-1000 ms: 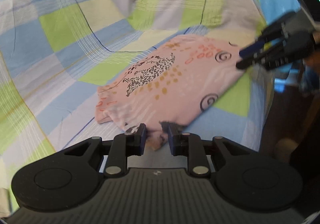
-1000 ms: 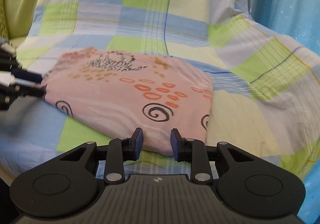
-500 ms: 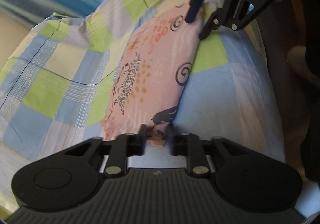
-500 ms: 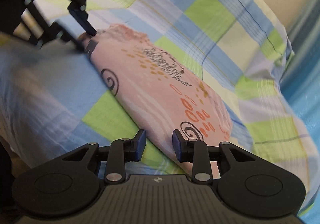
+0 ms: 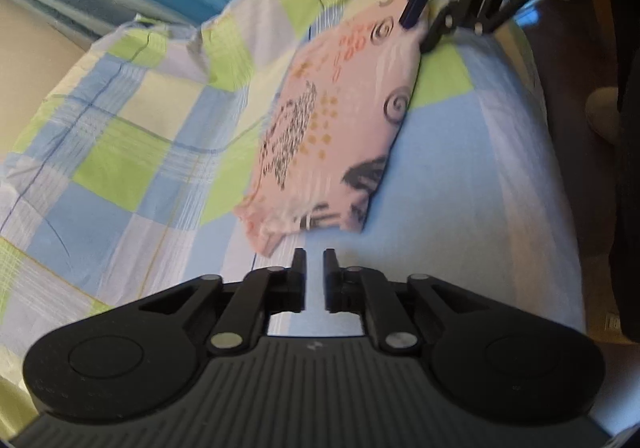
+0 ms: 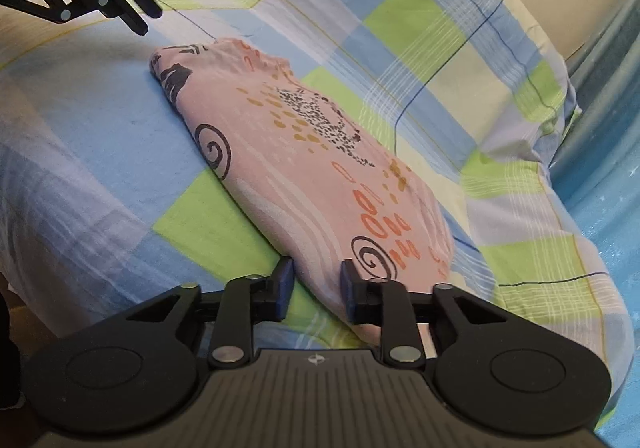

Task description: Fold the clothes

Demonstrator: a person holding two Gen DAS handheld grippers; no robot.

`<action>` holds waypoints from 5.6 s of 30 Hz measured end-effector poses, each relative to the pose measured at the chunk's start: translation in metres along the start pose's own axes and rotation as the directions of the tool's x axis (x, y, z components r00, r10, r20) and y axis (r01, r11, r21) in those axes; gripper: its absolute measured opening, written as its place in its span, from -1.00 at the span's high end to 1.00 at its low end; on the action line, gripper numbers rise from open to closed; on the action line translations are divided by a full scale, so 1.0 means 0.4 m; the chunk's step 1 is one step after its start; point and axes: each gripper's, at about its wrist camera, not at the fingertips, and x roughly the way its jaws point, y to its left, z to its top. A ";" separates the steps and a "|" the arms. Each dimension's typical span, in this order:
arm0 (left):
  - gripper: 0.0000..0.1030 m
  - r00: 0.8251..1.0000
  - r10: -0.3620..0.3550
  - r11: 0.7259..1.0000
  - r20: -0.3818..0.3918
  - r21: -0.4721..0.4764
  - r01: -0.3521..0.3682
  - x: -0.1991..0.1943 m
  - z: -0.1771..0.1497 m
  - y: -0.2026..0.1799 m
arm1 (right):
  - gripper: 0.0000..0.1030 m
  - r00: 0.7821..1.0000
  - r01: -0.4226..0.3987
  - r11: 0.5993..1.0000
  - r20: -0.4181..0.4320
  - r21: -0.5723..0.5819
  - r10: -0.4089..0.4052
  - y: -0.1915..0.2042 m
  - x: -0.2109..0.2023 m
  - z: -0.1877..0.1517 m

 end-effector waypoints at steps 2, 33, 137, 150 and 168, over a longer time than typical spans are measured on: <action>0.55 1.000 -0.010 1.000 0.028 0.014 0.009 0.006 0.023 -0.012 | 0.37 1.000 0.001 1.000 0.005 -0.013 -0.001 0.005 0.000 0.001; 0.74 0.995 -0.054 0.942 0.082 -0.327 0.078 0.067 0.111 0.080 | 0.58 0.992 -0.092 0.914 0.116 0.396 0.050 -0.167 -0.040 -0.018; 0.58 0.987 -0.151 0.888 -0.053 -0.447 0.112 0.141 0.096 0.096 | 0.33 0.975 -0.200 0.742 0.055 0.640 0.215 -0.229 -0.018 -0.109; 0.58 0.986 -0.153 0.888 -0.066 -0.447 0.108 0.144 0.099 0.096 | 0.11 0.989 -0.149 0.933 0.043 0.328 0.143 -0.109 -0.060 -0.043; 0.11 0.994 -0.099 0.993 0.046 -0.062 0.101 0.122 0.209 -0.065 | 0.09 0.996 0.085 0.984 -0.015 -0.158 -0.088 0.002 0.020 -0.017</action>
